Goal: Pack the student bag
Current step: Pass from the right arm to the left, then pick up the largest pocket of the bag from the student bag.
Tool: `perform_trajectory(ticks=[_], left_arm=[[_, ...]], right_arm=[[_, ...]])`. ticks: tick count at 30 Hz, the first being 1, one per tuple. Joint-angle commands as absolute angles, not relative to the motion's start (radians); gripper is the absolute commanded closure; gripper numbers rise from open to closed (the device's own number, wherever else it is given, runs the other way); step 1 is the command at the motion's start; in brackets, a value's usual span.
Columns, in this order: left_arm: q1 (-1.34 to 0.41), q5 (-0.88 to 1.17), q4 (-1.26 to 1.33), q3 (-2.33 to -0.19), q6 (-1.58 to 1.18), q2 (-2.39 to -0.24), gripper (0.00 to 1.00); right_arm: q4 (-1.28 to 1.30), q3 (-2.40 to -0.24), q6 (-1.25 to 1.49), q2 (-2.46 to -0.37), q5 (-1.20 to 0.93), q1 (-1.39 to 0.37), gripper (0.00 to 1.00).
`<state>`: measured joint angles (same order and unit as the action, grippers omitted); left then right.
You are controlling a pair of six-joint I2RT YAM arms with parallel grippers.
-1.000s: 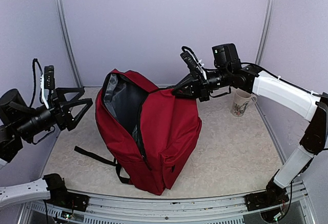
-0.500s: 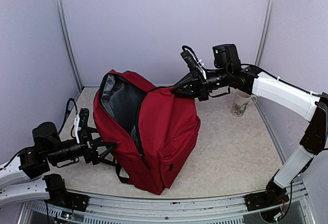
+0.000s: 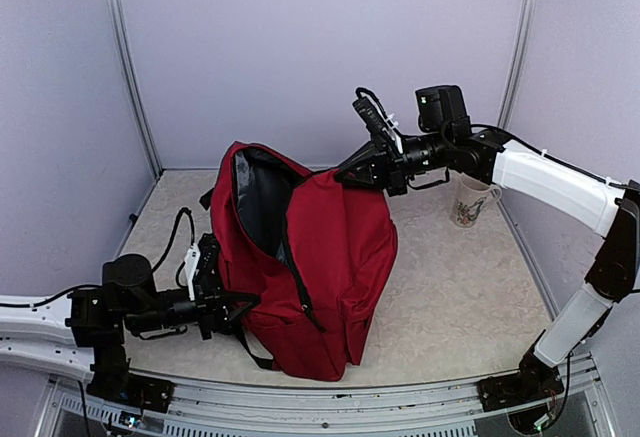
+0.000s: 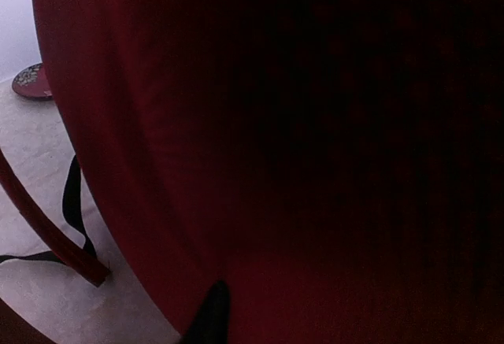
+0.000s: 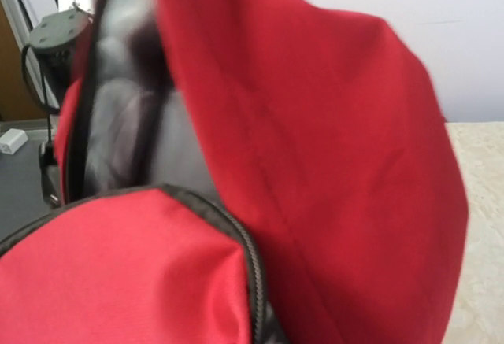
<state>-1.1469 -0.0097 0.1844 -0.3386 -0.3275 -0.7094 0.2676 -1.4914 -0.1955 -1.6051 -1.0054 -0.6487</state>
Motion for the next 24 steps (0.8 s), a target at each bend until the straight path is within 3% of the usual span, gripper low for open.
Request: perform_trajectory(ticks=[1,4,12,18,22,24], left_arm=[[-1.158,-0.020,0.241,-0.426,-0.263,-0.746,1.00],[-1.160,-0.058,0.213,-0.496,-0.204,-0.740,1.00],[-1.114,-0.123,0.103,-0.632,-0.259,-0.787,1.00],[-0.989,-0.125,0.030,-0.714,-0.345,-0.757,1.00],[-0.956,-0.117,0.021,-0.738,-0.417,-0.754,1.00],[-0.958,-0.122,0.013,-0.748,-0.426,-0.756,1.00]], right_arm=[[0.208,-1.497,-0.143,-1.559,-0.942,-0.634,1.00],[0.198,-1.525,-0.075,-1.552,-0.824,-0.635,0.97],[0.235,-1.636,-0.065,-1.493,-0.684,-0.642,0.43],[0.265,-1.684,-0.151,-1.437,-0.576,-0.733,0.42],[0.357,-1.685,-0.388,-1.448,-0.302,-1.010,0.45],[0.364,-1.654,-0.454,-1.454,-0.269,-1.156,0.51]])
